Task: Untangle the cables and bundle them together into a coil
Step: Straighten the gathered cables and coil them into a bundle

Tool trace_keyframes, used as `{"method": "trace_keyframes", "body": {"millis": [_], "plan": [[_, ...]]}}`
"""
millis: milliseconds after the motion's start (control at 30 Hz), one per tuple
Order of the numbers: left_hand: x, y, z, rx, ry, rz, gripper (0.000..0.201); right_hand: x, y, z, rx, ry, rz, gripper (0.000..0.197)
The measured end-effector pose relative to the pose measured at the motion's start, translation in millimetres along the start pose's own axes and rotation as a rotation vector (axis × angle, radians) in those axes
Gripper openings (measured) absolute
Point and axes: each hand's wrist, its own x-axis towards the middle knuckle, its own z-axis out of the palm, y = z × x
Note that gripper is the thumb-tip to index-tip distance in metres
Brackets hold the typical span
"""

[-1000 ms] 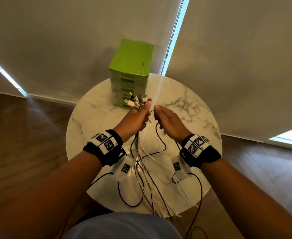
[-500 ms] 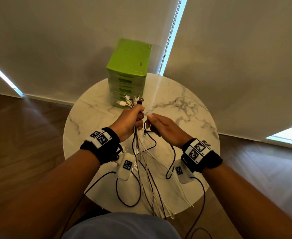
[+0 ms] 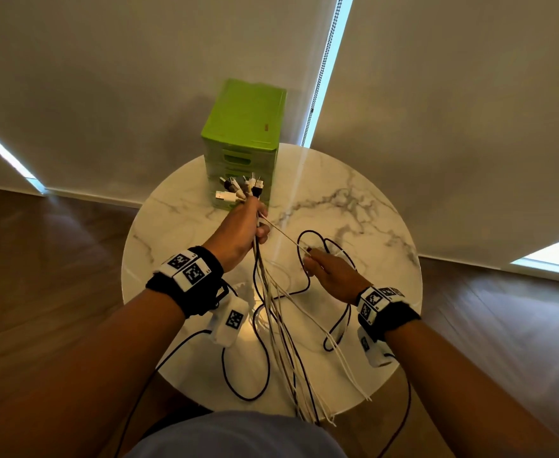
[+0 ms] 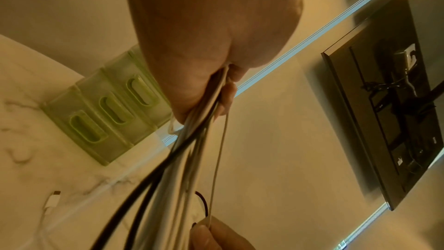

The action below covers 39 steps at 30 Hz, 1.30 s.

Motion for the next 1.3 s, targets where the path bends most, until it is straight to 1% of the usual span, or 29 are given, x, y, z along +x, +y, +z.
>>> {"method": "trace_keyframes", "body": {"millis": [167,267,300,367,467,500,567,633,700,767,833,900,967,1033,1100,1167,1233,1267,1300], "plan": [[-2.6,6.4,-11.7,-0.105,-0.03,0.044,0.022,6.7,11.4,-8.8,-0.05,-0.035,0.063,0.032],[-1.0,14.6,-25.5,-0.157,-0.028,0.1,0.023,0.4,29.9,-13.3,-0.095,-0.062,0.179,0.034],[-0.1,15.1,-30.0,-0.144,-0.022,0.114,0.024,-1.9,34.6,-14.8,-0.081,-0.052,0.215,0.036],[-0.1,12.1,-35.7,-0.043,-0.015,0.149,0.027,-1.1,33.8,-18.6,-0.036,0.006,0.226,0.039],[-4.4,-1.4,-31.5,0.219,-0.046,0.2,0.03,11.9,4.3,-26.0,0.037,0.095,0.172,0.043],[-6.1,-5.6,-28.3,0.295,-0.076,0.205,0.029,17.0,-11.0,-27.9,0.056,0.093,0.138,0.044],[-7.0,-11.9,-21.3,0.373,-0.121,0.187,0.027,22.9,-43.8,-31.4,0.099,0.057,0.071,0.043],[-5.7,-12.5,-14.7,0.359,-0.112,0.116,0.031,23.9,-72.1,-34.2,0.13,0.031,-0.011,0.04],[-3.8,-10.8,-9.9,0.335,-0.144,0.059,0.041,21.7,-92.9,-35.7,0.167,0.014,-0.098,0.037],[-4.2,-9.0,-6.5,0.299,-0.218,0.056,0.045,18.0,-105.8,-37.8,0.214,-0.016,-0.175,0.034],[-3.3,-9.5,-5.1,0.263,-0.247,0.073,0.043,13.3,-109.0,-41.0,0.26,-0.062,-0.205,0.034],[-0.7,-9.8,-3.4,0.203,-0.194,0.123,0.032,8.2,-100.8,-44.0,0.24,-0.122,-0.133,0.038],[2.2,-10.1,-0.6,0.131,-0.095,0.173,0.022,0.7,-80.8,-45.4,0.13,-0.159,-0.012,0.041],[3.9,-13.8,2.6,0.133,-0.03,0.219,0.02,-10.0,-54.5,-46.3,-0.012,-0.169,0.088,0.043],[1.4,-18.0,8.0,0.178,-0.028,0.262,0.021,-25.0,-30.2,-47.6,-0.08,-0.141,0.179,0.041],[-0.9,-22.1,17.2,0.216,-0.068,0.285,0.023,-40.5,-11.0,-48.2,-0.115,-0.073,0.235,0.036],[-5.4,-24.1,31.1,0.259,-0.116,0.313,0.022,-52.3,-0.8,-45.8,-0.215,0.05,0.206,0.029],[-8.6,-25.9,41.6,0.282,-0.152,0.326,0.025,-60.0,-0.2,-43.6,-0.212,0.131,0.169,0.031],[-13.1,-26.8,51.5,0.29,-0.191,0.341,0.027,-64.5,-3.3,-40.8,-0.172,0.198,0.111,0.037]]}}
